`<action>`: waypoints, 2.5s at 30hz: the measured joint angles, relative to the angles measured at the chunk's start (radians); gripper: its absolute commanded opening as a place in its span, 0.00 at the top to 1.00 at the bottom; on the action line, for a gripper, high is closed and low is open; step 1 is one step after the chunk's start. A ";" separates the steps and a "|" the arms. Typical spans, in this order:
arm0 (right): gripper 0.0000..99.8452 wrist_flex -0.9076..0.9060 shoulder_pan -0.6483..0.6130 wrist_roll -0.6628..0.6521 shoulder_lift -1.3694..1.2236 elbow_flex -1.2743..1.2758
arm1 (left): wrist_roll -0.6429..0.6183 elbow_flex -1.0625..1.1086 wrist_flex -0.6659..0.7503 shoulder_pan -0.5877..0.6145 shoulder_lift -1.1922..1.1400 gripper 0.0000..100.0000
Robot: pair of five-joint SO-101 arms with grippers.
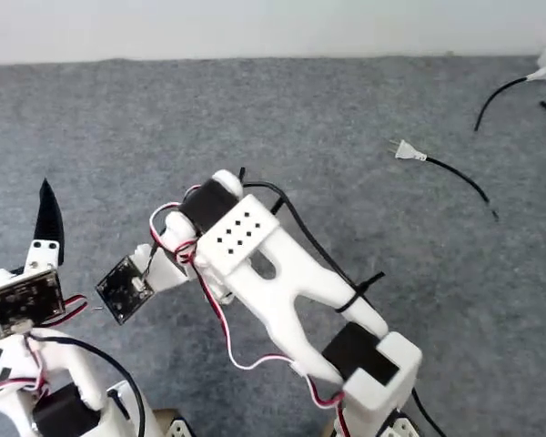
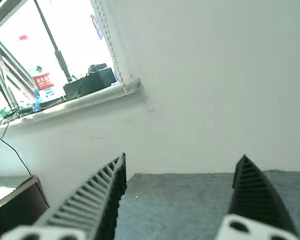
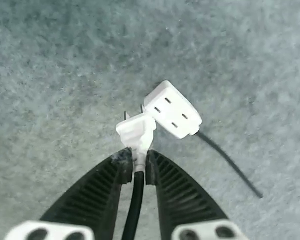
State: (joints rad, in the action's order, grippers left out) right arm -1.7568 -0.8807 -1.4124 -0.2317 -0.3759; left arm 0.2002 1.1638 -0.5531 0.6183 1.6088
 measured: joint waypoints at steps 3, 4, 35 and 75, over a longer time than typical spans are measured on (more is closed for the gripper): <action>0.99 0.000 -0.002 -0.009 -0.061 -0.066 | 0.040 -0.018 0.009 0.000 0.002 0.67; 0.99 0.000 -0.002 -0.009 -0.084 -0.087 | 0.052 -0.023 0.012 0.002 0.002 0.67; 0.99 0.000 0.031 -0.028 -0.238 -0.227 | 0.115 -0.267 0.015 0.000 0.003 0.67; 0.99 0.000 0.023 -0.098 -0.333 -0.218 | 0.137 -0.267 0.015 0.000 0.003 0.67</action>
State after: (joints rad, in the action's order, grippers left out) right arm -1.7568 -0.8577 -1.5106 -0.5646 -0.5938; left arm 0.3368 0.8968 -0.5378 0.6183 1.6118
